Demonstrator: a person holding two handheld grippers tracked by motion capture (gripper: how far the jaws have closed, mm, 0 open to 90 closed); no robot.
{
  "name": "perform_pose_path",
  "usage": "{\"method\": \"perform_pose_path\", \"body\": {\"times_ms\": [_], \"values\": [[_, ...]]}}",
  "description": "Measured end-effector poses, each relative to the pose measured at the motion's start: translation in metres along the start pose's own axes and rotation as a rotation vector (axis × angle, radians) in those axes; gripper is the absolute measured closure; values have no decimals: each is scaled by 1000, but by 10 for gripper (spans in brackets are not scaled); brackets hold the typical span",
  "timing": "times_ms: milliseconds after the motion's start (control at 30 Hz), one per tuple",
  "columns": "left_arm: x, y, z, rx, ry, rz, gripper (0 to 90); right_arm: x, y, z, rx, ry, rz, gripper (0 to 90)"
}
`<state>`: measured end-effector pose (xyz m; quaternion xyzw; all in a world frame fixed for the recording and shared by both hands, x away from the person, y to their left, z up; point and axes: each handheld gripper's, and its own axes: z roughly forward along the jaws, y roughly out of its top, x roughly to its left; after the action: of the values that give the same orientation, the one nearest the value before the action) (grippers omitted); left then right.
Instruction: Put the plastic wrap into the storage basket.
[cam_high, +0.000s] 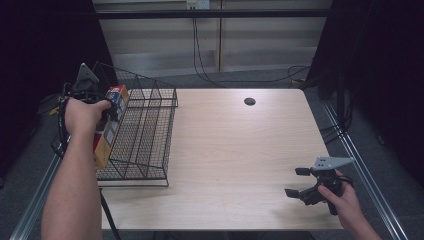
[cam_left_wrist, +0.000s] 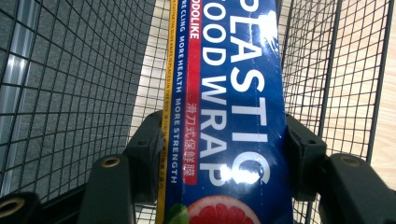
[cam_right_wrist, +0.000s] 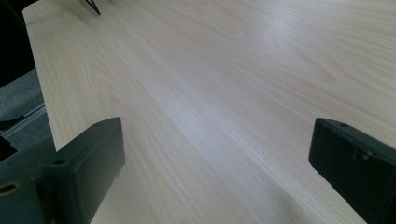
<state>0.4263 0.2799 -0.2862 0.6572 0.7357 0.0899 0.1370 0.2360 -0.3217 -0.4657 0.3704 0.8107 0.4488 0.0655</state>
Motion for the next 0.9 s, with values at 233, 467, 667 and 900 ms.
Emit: {"method": "perform_pose_path", "body": {"times_ms": [233, 467, 667, 900], "values": [[4, 0, 4, 9, 2, -4, 421, 0, 0, 1, 1, 2, 2, 34], [4, 2, 6, 17, 10, -2, 419, 0, 0, 1, 3, 2, 3, 34], [5, 3, 6, 30, 7, -2, 416, 0, 0, 1, 3, 1, 4, 34], [5, 3, 7, 33, 13, -23, 412, -1, 0, 0, 1, -2, 3, 34]]}}
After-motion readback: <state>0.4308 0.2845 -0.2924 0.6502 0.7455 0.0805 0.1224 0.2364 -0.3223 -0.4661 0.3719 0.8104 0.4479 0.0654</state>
